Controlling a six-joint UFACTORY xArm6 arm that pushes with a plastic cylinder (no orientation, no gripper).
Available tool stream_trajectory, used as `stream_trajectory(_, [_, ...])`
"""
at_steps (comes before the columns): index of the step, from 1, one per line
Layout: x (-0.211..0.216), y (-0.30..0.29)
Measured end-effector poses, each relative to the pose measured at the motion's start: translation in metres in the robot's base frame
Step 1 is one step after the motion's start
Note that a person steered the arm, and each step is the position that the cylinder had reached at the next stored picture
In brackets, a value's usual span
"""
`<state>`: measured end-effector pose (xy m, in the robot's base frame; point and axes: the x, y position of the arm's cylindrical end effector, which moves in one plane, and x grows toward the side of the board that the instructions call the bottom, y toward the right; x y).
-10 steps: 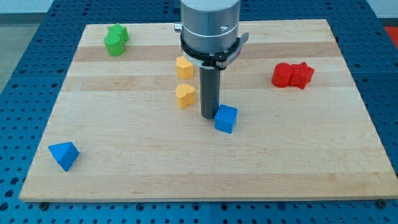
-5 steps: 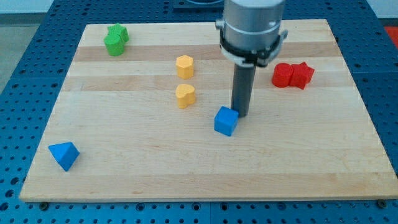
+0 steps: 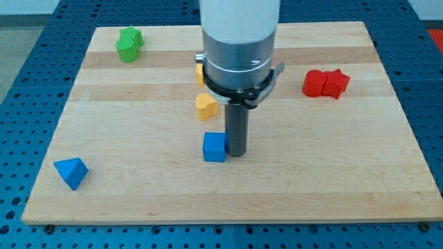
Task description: Push the blue cube into the blue triangle
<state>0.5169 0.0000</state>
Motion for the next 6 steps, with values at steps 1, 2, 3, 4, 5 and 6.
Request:
stream_trajectory(1, [0.000,-0.016])
stream_trajectory(2, [0.000,-0.030])
stream_trajectory(3, [0.000,-0.042])
stream_trajectory(4, [0.000,-0.054])
stream_trajectory(5, [0.000,-0.071])
stream_trajectory(6, [0.000,-0.089])
